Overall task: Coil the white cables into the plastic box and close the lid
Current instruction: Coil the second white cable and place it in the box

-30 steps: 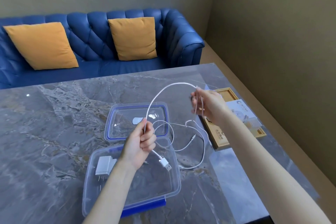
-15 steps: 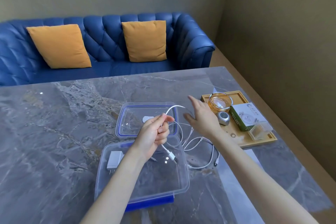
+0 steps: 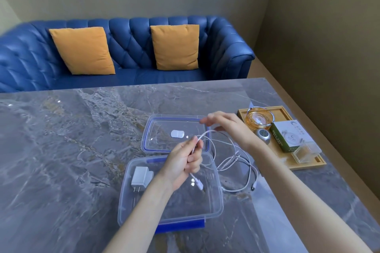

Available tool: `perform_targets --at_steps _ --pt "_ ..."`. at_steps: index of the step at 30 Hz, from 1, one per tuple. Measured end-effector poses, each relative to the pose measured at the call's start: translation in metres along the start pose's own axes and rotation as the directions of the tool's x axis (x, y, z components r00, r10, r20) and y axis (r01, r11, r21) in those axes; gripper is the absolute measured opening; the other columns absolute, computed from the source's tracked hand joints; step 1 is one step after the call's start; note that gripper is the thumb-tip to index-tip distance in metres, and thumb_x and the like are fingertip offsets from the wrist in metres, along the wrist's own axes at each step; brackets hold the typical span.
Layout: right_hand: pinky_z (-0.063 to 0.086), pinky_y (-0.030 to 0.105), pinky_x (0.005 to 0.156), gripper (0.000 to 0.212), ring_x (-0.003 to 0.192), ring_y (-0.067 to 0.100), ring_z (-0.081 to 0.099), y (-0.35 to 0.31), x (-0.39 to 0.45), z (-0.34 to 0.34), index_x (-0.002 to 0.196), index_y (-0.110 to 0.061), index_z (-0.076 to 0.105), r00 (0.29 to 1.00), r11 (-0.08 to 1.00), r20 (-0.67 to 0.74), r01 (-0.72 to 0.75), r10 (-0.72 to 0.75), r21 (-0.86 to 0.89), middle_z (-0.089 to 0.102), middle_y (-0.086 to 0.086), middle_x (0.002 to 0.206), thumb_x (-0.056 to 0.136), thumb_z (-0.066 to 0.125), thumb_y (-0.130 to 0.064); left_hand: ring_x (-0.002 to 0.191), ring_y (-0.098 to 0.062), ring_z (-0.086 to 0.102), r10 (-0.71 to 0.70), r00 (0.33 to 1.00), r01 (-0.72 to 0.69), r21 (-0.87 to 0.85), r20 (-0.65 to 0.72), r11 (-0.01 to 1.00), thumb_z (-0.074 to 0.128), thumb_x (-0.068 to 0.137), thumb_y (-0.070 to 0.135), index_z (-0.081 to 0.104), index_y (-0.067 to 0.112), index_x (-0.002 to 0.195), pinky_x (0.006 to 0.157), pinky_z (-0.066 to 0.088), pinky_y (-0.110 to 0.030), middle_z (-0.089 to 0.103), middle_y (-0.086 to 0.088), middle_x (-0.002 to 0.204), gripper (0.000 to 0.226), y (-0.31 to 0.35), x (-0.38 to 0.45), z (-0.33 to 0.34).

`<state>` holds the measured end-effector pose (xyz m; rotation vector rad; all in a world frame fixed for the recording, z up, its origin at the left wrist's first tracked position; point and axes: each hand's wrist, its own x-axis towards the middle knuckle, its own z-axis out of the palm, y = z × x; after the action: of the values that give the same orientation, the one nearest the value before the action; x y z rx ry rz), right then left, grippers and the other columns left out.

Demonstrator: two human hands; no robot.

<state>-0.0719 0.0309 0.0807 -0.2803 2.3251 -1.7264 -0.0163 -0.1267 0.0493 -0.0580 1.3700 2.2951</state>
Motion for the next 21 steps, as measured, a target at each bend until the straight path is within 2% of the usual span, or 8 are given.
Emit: perform_targets --at_steps 1,3,5,8,13,16,18,21 --pt "0.046 0.023 0.086 0.021 0.091 0.007 0.059 0.0 -0.002 0.001 0.095 -0.011 0.071 0.993 1.0 0.113 -0.014 0.016 -0.016 0.066 0.001 0.1 0.091 0.052 -0.019 0.03 -0.002 0.02 0.018 1.0 -0.019 -0.032 -0.025 0.999 0.033 0.097 0.027 0.047 0.014 0.069 0.033 0.018 -0.014 0.027 0.011 0.037 0.034 0.002 0.002 0.0" --pt "0.048 0.017 0.075 0.017 0.08 0.004 0.06 0.001 -0.005 0.005 0.098 -0.006 0.07 0.976 1.0 0.217 0.022 -0.017 -0.021 0.069 0.002 0.088 0.084 0.064 -0.014 0.029 -0.002 0.021 0.051 0.996 -0.056 -0.072 -0.068 0.996 0.032 0.097 0.027 0.046 0.014 0.069 0.032 0.018 -0.014 0.028 0.01 0.036 0.035 0.006 0.005 -0.001" --pt "0.04 0.009 0.056 0.013 0.056 -0.002 0.05 0.001 -0.004 0.006 0.088 0.001 0.07 0.99 0.995 0.101 0.097 -0.097 0.007 0.065 -0.007 0.063 0.08 0.069 -0.009 0.029 -0.002 0.021 0.061 0.996 -0.066 -0.07 -0.068 0.995 0.032 0.097 0.026 0.049 0.012 0.07 0.032 0.018 -0.014 0.028 0.01 0.037 0.035 0.007 0.006 -0.003" --pt "0.037 0.004 0.049 0.009 0.047 -0.004 0.051 0.0 0.002 -0.002 0.082 0.006 0.069 0.971 0.982 -0.168 0.18 -0.169 0.052 0.064 -0.018 0.05 0.078 0.068 -0.002 0.031 -0.002 0.024 0.053 0.998 -0.055 -0.064 -0.033 0.996 0.034 0.096 0.023 0.053 0.01 0.073 0.035 0.018 -0.015 0.031 0.009 0.039 0.033 0.002 0.004 -0.005" --pt "0.034 0.006 0.045 0.011 0.041 -0.003 0.044 0.007 0.004 0.008 0.089 0.002 0.069 0.961 0.988 -0.259 0.122 -0.094 0.097 0.053 -0.016 0.039 0.083 0.063 -0.007 0.035 -0.003 0.029 0.067 0.989 -0.043 -0.18 0.134 0.983 0.04 0.086 0.018 0.049 0.011 0.076 0.038 0.023 -0.015 0.034 0.009 0.045 0.015 0.01 0.0 0.007" --pt "0.031 0.014 0.044 0.014 0.046 0.003 0.04 0.023 -0.002 0.033 0.071 -0.022 0.071 0.995 0.993 -0.096 0.011 0.0 0.12 0.05 -0.003 0.051 0.082 0.063 -0.023 0.034 -0.002 0.032 0.134 0.977 -0.083 -0.284 0.168 0.955 0.039 0.086 0.016 0.048 0.012 0.074 0.036 0.027 -0.014 0.036 0.009 0.043 0.016 0.026 0.005 0.018" --pt "0.029 0.015 0.04 0.029 0.04 0.005 0.038 0.029 -0.013 0.047 0.052 -0.021 0.062 0.996 0.994 0.055 -0.072 0.068 0.08 0.048 0.003 0.052 0.081 0.059 -0.024 0.036 -0.003 0.034 0.161 0.979 -0.117 -0.307 0.121 0.944 0.035 0.091 0.013 0.049 0.01 0.076 0.038 0.031 -0.014 0.039 0.008 0.044 0.021 0.034 0.012 0.019" --pt "0.029 0.019 0.037 0.037 0.035 0.01 0.038 0.025 -0.027 0.055 0.057 -0.023 0.061 0.958 0.991 0.259 -0.134 0.123 0.024 0.052 -0.001 0.049 0.093 0.051 -0.026 0.043 -0.005 0.043 0.202 0.979 -0.194 -0.21 0.013 0.958 0.032 0.096 0.008 0.05 0.008 0.08 0.045 0.038 -0.015 0.048 0.007 0.049 0.025 0.037 0.023 0.007"
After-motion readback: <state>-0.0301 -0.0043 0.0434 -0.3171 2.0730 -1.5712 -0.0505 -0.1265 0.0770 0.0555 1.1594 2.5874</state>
